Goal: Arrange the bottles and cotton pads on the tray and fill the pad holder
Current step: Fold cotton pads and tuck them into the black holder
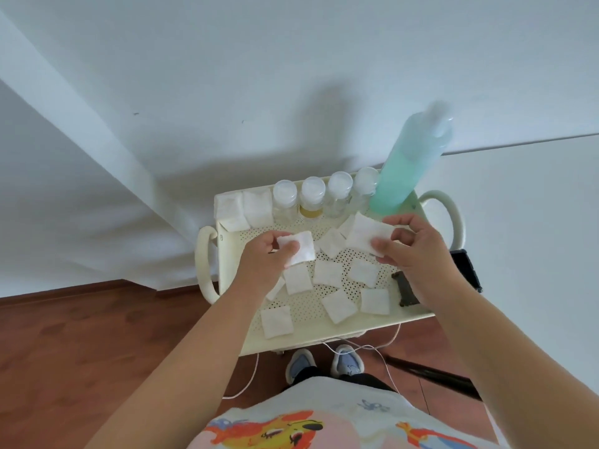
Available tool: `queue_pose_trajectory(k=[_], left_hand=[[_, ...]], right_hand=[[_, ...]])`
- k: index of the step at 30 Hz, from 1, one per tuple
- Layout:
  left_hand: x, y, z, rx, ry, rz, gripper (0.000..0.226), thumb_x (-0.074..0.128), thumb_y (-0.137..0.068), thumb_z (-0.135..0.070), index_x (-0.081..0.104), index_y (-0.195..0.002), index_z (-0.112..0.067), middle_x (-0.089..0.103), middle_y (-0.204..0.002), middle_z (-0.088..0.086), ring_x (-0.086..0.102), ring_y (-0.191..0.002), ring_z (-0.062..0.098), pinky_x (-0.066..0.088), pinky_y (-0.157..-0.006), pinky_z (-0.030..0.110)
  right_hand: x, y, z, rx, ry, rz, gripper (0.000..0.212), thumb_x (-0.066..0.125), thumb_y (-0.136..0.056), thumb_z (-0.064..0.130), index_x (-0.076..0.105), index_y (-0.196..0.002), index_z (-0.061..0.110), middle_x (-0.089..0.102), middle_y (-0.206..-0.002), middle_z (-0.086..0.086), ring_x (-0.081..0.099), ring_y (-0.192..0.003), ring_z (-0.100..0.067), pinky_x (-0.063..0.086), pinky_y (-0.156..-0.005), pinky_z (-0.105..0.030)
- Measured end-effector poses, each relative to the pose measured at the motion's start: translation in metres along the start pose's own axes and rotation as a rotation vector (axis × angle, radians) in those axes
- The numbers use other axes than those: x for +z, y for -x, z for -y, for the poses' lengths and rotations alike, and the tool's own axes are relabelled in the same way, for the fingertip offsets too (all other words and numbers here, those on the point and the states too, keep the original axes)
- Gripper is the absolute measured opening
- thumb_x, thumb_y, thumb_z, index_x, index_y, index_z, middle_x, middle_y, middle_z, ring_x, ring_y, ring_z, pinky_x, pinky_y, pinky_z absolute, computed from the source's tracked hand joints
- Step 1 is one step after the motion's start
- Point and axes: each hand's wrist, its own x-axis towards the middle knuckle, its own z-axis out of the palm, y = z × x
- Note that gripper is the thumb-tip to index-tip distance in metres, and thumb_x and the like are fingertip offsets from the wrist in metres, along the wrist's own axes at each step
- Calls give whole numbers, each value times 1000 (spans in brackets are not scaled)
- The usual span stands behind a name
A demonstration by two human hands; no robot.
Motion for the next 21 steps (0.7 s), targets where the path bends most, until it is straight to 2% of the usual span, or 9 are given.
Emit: queue_pose_trajectory(k=[2, 5, 9, 11, 13, 15, 17, 19, 21], left_hand=[[20, 7, -8, 13, 31, 103, 10, 70, -80, -31, 73, -88, -35, 74, -86, -5, 65, -70, 7, 56, -68, 27], [50, 13, -20, 47, 43, 228, 17, 67, -81, -27, 76, -91, -37, 73, -77, -7, 62, -70, 10, 55, -71, 35], [81, 16, -31, 59, 29, 326, 26, 65, -87, -15, 77, -97, -36, 75, -90, 5, 62, -81, 19, 55, -84, 47], [93, 17, -34, 55, 14, 355, 31, 63, -89, -13, 76, -97, -39, 76, -91, -2, 62, -82, 16, 56, -79, 41], [102, 20, -37, 46, 22, 377, 36, 61, -90, -10, 75, -95, -43, 76, -91, -10, 64, -82, 9, 55, -73, 27], [110, 23, -40, 27, 46, 388, 40, 60, -91, -6, 75, -91, -43, 76, -91, -12, 65, -79, 2, 51, -66, 18], [116, 26, -42, 7, 71, 390, 41, 59, -92, -4, 76, -88, -41, 76, -91, -12, 66, -76, -2, 49, -63, 15], [121, 28, -43, 0, 91, 382, 39, 59, -91, 0, 76, -89, -36, 76, -88, -11, 65, -71, -3, 48, -59, 13], [125, 29, -44, -10, 107, 361, 36, 59, -91, 2, 75, -94, -30, 77, -87, -10, 66, -73, -2, 49, -60, 14]], right_hand=[[-21, 8, 16, -37, 1, -31, 20, 74, -78, 3, 65, -88, 18, 68, -72, -1, 67, -70, -17, 57, -68, -30], [-56, 19, 33, -58, 88, -86, 9, 75, -80, 13, 72, -82, 21, 75, -80, -3, 69, -71, -18, 57, -70, -33], [-100, 29, 34, -24, 259, -192, 11, 73, -82, 19, 75, -77, 28, 74, -71, 9, 64, -63, -3, 47, -60, -14], [-115, 32, 25, 4, 416, -215, 13, 70, -84, 22, 75, -77, 32, 64, -56, 21, 52, -48, 4, 38, -51, -11], [-123, 34, 15, 24, 563, -221, 13, 68, -85, 24, 74, -83, 35, 58, -51, 24, 48, -45, 3, 32, -49, -15], [-124, 35, 7, 28, 691, -206, 11, 67, -86, 25, 75, -89, 32, 59, -59, 23, 51, -54, 5, 33, -54, -15], [-121, 33, 0, 22, 759, -174, 10, 67, -85, 27, 74, -88, 33, 63, -72, 23, 55, -71, 4, 38, -62, -17], [-113, 30, -5, 27, 793, -156, 10, 66, -85, 30, 69, -84, 40, 66, -77, 21, 56, -83, -8, 46, -76, -30], [-106, 28, -9, 41, 812, -155, 11, 64, -85, 33, 65, -81, 43, 66, -75, 19, 56, -87, -15, 46, -86, -40]])
